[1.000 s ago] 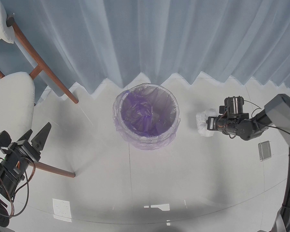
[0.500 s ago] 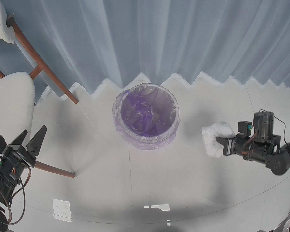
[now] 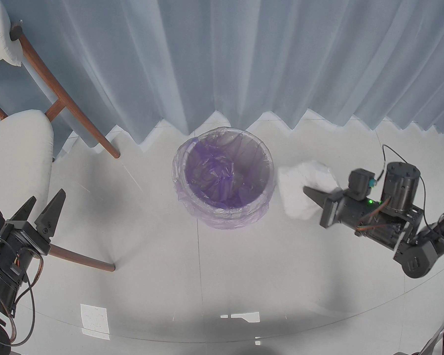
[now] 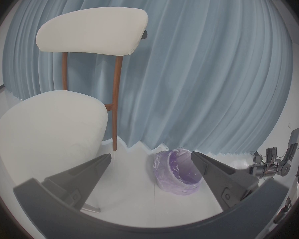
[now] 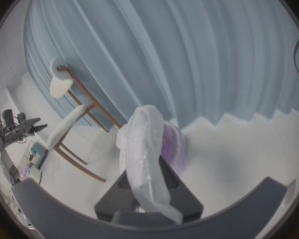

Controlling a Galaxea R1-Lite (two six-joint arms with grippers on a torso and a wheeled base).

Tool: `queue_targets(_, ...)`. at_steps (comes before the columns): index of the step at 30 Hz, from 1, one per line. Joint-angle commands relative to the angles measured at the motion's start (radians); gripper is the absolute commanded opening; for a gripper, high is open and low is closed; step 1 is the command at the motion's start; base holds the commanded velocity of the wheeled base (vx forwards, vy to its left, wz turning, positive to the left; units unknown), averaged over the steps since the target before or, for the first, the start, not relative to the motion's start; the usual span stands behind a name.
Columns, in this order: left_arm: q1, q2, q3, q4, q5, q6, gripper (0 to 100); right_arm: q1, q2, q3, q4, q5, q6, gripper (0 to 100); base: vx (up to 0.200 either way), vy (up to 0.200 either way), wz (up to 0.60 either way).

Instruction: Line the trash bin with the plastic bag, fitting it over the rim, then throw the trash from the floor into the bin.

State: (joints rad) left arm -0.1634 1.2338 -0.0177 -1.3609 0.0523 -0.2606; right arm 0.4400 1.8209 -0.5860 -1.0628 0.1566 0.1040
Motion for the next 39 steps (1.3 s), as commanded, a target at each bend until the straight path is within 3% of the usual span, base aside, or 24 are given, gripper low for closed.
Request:
queue_targets(1,0.001,-0.01,0.018,0.006,0.029,0.0,100,0.117,0.236,-0.265,-0.094,0.015,-0.009,0,0.0,0.0,0.0)
queue_targets(7,0.001,-0.01,0.018,0.025,0.027,0.001,100,0.12,0.362,-0.396,-0.103,0.012,-0.01,0,0.0,0.0,0.0)
queue_targets(14,0.001,-0.008,0.018,0.025,0.027,0.001,100,0.1,0.538,-0.689,-0.097,-0.008,-0.01,0,0.0,0.0,0.0)
queue_targets(20,0.001,-0.01,0.018,0.023,0.027,0.001,100,0.105,0.554,-0.719,-0.08,-0.011,-0.01,0,0.0,0.0,0.0)
queue_targets(21,0.001,-0.01,0.018,0.023,0.027,0.001,100,0.105,0.555,-0.719,-0.08,-0.012,-0.01,100,0.0,0.0,0.0)
queue_targets(30,-0.001,-0.025,0.018,0.023,0.027,0.001,100,0.098,0.425,-0.683,-0.105,-0.058,0.003,100,0.0,0.0,0.0)
queue_targets(32,0.001,-0.051,0.018,0.023,0.029,0.003,100,0.043,0.19,-0.531,-0.103,-0.065,0.022,100,0.0,0.0,0.0)
queue_targets(37,0.041,-0.093,0.018,0.026,0.038,0.003,100,-0.118,-0.132,-0.25,-0.094,-0.071,0.023,100,0.0,0.0,0.0)
queue_targets(38,0.065,-0.102,0.018,0.031,0.041,0.003,100,-0.196,-0.241,-0.15,-0.082,-0.071,0.023,100,0.0,0.0,0.0)
queue_targets(39,0.071,-0.105,0.018,0.035,0.041,0.003,100,-0.222,-0.272,-0.121,-0.079,-0.071,0.023,100,0.0,0.0,0.0)
